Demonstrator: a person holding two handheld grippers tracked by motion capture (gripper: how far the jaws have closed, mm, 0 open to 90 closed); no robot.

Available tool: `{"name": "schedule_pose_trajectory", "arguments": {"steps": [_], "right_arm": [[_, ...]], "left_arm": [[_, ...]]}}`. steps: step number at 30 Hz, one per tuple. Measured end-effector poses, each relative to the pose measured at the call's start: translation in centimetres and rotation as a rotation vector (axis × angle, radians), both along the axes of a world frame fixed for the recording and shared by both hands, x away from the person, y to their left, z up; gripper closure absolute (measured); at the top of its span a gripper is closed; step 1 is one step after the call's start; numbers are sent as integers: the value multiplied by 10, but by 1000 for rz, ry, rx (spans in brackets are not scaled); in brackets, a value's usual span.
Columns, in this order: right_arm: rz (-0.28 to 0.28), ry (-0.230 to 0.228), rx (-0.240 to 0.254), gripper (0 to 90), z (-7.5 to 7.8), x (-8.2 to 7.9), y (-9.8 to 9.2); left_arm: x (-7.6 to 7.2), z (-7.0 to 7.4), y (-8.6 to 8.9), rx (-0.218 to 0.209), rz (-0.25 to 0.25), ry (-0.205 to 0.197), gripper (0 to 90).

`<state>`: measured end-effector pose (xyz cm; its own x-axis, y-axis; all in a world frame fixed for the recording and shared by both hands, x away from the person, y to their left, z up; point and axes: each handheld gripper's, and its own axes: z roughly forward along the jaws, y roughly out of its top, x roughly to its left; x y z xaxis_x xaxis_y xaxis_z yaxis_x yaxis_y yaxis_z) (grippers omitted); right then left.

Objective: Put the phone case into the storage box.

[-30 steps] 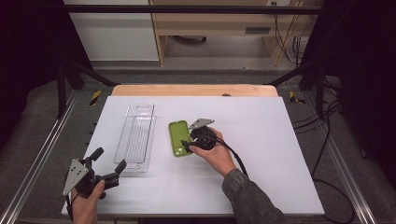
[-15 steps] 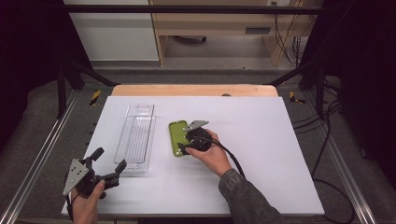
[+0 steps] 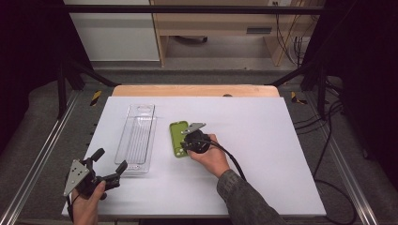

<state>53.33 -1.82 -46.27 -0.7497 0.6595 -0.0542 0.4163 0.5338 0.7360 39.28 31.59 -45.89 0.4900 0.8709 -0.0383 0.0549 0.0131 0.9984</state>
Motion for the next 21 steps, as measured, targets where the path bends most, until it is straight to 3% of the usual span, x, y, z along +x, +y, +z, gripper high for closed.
{"name": "schedule_pose_trajectory", "arguments": {"steps": [8,21], "right_arm": [[17,3,-12,894,-1,0,0],[36,26,-40,900,-5,-1,0]], "left_arm": [[0,0,0,0,1,-1,13],[0,0,0,2,2,-4,16]]}}
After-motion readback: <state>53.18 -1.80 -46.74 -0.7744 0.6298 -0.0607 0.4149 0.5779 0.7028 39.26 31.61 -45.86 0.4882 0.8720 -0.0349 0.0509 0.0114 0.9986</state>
